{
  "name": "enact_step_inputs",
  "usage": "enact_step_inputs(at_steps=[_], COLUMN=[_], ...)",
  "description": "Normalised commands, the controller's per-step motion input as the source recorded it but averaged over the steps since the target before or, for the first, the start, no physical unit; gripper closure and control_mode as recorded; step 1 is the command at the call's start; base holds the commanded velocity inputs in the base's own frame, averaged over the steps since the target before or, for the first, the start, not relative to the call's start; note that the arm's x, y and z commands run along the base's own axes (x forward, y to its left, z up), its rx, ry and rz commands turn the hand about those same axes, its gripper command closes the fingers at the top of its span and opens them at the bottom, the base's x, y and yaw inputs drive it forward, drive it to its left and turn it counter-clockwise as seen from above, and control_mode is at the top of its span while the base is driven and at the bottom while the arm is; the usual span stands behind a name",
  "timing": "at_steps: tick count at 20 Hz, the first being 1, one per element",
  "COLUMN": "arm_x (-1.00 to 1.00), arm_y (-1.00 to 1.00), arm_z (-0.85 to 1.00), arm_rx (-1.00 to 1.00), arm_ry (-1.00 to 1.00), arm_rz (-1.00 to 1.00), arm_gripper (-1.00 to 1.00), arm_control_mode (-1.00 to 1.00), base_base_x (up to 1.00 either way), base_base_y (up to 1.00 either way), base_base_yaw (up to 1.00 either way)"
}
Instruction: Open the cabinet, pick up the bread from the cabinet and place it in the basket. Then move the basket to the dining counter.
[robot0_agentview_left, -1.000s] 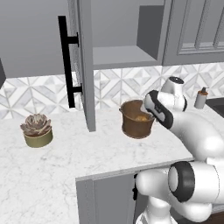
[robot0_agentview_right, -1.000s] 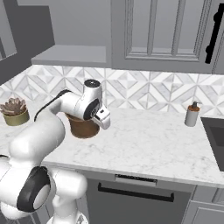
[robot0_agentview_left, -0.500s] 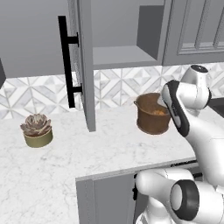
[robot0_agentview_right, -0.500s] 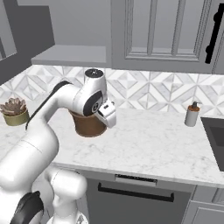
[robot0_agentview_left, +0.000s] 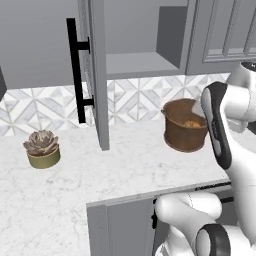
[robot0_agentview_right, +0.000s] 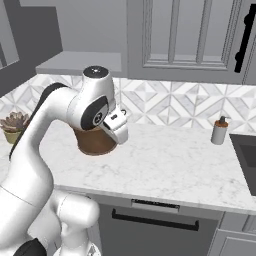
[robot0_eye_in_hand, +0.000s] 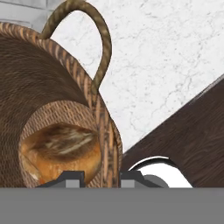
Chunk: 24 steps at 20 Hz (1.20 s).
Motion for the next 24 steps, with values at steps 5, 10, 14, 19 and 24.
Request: enact_step_inputs(at_steps=[5, 10, 14, 19, 24], arm_x=[-0.31, 0.0, 0.0, 0.0, 0.0], arm_y=[-0.08, 0.0, 0.0, 0.0, 0.0], arm_z=[0.14, 0.0, 0.0, 0.0, 0.0], arm_rx=[0.0, 0.0, 0.0, 0.0, 0.0], arm_ry=[-0.02, 0.0, 0.0, 0.0, 0.0], arm_rz=[0.0, 0.0, 0.0, 0.0, 0.0], arm_gripper=[1.0, 1.0, 1.0, 1.0, 1.0], arm_control_mode=[1.0, 1.0, 1.0, 1.0, 1.0], base_base_x=[-0.24, -0.63, -0.13, 0.0, 0.0], base_base_y=[-0.21, -0.88, -1.0, -0.32, 0.0], base_base_yaw=[0.0, -0.12, -0.46, -0.93, -1.0])
